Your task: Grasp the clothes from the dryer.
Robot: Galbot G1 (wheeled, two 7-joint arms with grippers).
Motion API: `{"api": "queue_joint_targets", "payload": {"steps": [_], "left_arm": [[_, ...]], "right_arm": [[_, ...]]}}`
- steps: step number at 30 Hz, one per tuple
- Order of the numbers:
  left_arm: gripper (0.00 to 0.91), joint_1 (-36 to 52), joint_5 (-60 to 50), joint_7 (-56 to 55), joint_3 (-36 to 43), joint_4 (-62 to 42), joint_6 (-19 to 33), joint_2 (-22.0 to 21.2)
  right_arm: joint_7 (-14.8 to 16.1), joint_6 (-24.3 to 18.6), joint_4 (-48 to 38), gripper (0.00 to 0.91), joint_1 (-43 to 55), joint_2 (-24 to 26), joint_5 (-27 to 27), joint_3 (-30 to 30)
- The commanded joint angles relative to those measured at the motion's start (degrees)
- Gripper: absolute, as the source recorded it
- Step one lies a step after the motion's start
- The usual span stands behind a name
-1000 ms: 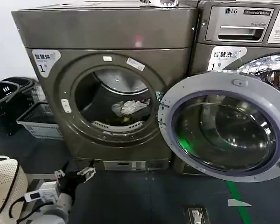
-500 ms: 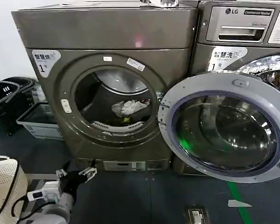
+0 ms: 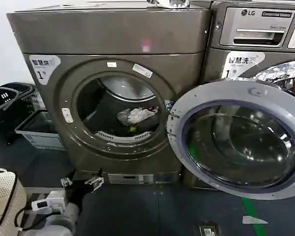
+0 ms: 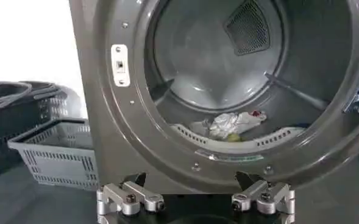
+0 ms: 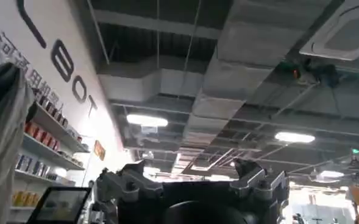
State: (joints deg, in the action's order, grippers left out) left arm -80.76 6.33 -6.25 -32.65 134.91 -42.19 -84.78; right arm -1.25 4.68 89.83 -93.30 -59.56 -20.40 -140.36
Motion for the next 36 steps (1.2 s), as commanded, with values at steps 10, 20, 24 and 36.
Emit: {"api": "queue_joint_targets", "payload": {"steps": [10, 20, 24, 36], "left_arm": [[0.907, 0.46, -0.77, 0.58, 0.08, -0.18, -2.81, 0.24], [0.907, 0.14, -1.23, 0.89, 0.00, 0.26, -2.81, 0.39], [0.907, 0.20, -1.28, 0.92, 0.28, 0.24, -2.81, 0.34], [0.907, 0.27, -1.68, 0.88, 0.61, 0.14, -2.81, 0.32]], "right_arm": [[-0.21, 0.15, 0.40, 0.907, -0.08, 0.05, -0.11, 0.07], [-0.26, 0.23, 0.53, 0.907, -0.14, -0.08, -0.07, 0.17], [-0.40, 0.23, 0.54, 0.907, -0.12, -0.15, -0.06, 0.15], [-0.41, 0.22, 0.50, 0.907, -0.10, -0.27, -0.07, 0.23]]}}
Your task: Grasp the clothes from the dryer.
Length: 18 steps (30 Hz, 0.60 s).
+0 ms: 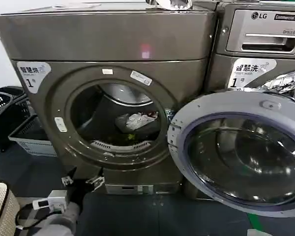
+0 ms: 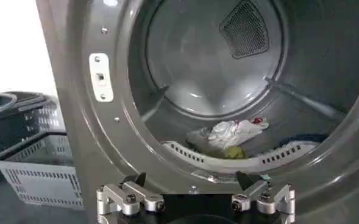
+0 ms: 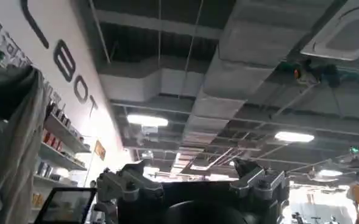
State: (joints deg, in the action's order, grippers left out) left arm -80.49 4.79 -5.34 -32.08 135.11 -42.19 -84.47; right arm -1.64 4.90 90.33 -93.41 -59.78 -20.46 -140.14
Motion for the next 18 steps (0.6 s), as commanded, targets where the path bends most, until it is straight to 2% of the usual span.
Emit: {"api": "queue_joint_targets", "payload": {"steps": [1, 18], "left_arm": [[0.907, 0.02, -0.01, -0.08, 0.08, 0.00, -2.81, 0.00], [0.907, -0.07, -0.07, -0.01, 0.16, -0.21, -2.81, -0.03]], "right_arm": [[-0.04, 0.00, 0.02, 0.907, 0.02, -0.04, -0.01, 0.04], [-0.09, -0.09, 0.20, 0.907, -0.14, -0.60, 0.03, -0.06]]}}
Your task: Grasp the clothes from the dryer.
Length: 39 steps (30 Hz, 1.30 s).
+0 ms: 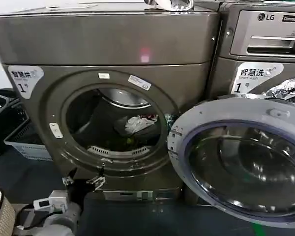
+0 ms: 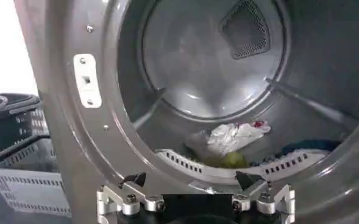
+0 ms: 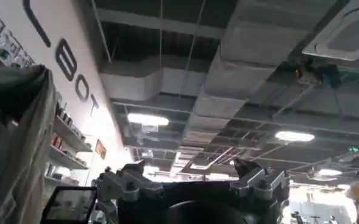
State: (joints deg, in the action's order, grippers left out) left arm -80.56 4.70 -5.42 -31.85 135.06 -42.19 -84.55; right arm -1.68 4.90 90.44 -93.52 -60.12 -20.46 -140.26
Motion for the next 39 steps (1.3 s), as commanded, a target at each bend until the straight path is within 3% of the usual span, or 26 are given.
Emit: {"api": "queue_joint_targets", "payload": {"steps": [1, 39], "left_arm": [[0.907, 0.01, 0.04, 0.07, -0.06, -0.17, -2.81, 0.07], [0.907, -0.13, 0.26, 0.21, -0.55, -0.29, -2.81, 0.19]], "right_arm": [[-0.06, -0.07, 0.30, 0.907, -0.02, -0.54, 0.02, 0.20], [-0.10, -0.07, 0.54, 0.907, 0.08, -0.89, 0.04, 0.42]]}}
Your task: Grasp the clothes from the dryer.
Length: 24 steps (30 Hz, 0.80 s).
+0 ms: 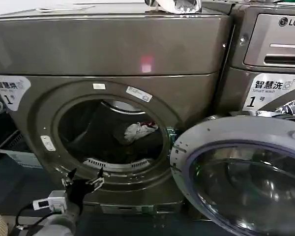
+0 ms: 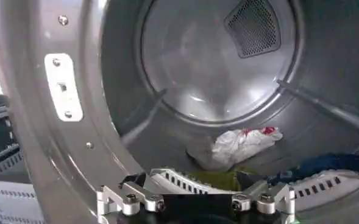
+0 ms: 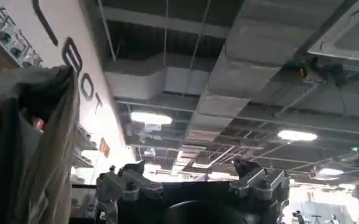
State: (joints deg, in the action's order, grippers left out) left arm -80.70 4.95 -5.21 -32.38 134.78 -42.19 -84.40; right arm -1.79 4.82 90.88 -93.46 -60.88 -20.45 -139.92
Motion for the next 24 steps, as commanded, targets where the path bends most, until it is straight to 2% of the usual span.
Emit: {"api": "queue_joint_targets", "payload": {"steps": [1, 24], "left_arm": [[0.907, 0.04, 0.02, 0.00, -0.02, -0.01, -2.81, 0.04], [0.907, 0.12, 0.67, 0.50, -0.33, -0.24, -2.81, -0.03]], "right_arm": [[0.01, -0.01, 0.13, 0.907, 0.02, -0.21, 0.03, 0.14], [-0.11, -0.06, 0.61, 0.907, 0.32, -0.70, 0.12, 0.92]]}}
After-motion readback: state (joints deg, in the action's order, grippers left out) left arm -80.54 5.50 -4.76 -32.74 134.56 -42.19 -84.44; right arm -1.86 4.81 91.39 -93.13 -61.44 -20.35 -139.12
